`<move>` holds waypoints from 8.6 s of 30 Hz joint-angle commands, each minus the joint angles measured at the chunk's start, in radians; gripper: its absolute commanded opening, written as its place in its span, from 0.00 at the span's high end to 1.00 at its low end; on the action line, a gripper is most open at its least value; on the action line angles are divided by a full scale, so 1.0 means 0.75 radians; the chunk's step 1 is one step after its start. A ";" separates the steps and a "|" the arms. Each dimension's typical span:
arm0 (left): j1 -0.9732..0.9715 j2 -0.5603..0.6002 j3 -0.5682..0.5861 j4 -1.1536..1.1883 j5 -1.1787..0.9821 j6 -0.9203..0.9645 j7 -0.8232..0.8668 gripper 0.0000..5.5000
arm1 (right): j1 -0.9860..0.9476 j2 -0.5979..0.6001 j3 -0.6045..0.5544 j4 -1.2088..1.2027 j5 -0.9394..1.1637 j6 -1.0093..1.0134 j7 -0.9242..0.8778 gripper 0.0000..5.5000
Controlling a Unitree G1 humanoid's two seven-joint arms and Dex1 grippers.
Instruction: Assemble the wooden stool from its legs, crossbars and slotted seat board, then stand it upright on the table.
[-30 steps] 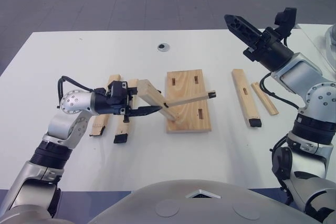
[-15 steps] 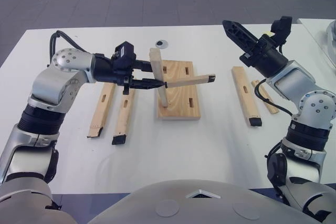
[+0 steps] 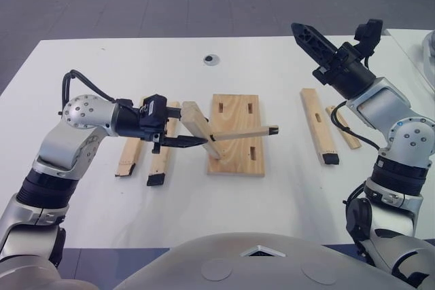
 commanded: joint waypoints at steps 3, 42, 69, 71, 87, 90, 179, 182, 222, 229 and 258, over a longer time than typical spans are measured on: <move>0.044 0.042 -0.109 0.042 0.150 0.102 -0.027 0.56 | -0.020 -0.009 -0.002 0.005 0.002 -0.011 -0.010 0.31; 0.267 -0.010 0.365 0.181 0.500 0.709 0.686 0.15 | 0.293 0.041 -0.004 -0.251 0.199 -0.051 -0.259 0.31; 0.240 -0.344 0.172 -0.094 0.465 1.067 1.087 0.15 | 0.346 0.088 0.118 -0.259 0.173 -0.190 -0.273 0.31; 0.247 -0.343 0.144 -0.097 0.460 1.068 1.077 0.15 | 0.345 0.090 0.117 -0.257 0.169 -0.197 -0.276 0.31; 0.228 -0.368 0.073 0.032 0.471 0.955 1.079 0.61 | 0.292 0.073 0.104 -0.205 0.148 -0.202 -0.269 0.31; 0.197 -0.400 0.087 0.074 0.462 0.951 1.095 0.62 | 0.284 0.075 0.105 -0.197 0.142 -0.204 -0.268 0.31; -0.802 -0.539 0.456 0.344 -0.493 1.091 0.409 0.56 | -0.447 -0.093 0.233 0.103 0.316 -0.003 0.170 0.62; -0.774 -0.520 0.449 0.360 -0.459 1.047 0.391 0.48 | -0.469 -0.084 0.224 0.125 0.247 -0.031 0.152 0.62; -0.007 -0.338 0.929 0.430 -0.171 0.193 0.445 0.40 | 0.339 -0.446 0.094 -0.158 -0.460 -0.464 1.271 0.62; -0.126 -0.282 0.902 0.647 -0.138 0.140 0.337 0.40 | 0.463 -0.427 0.090 -0.192 -0.510 -0.552 1.319 0.62; -0.018 -0.333 0.885 0.404 -0.181 0.201 0.452 0.40 | 0.656 -0.457 0.093 -0.157 -0.544 -0.685 1.477 0.62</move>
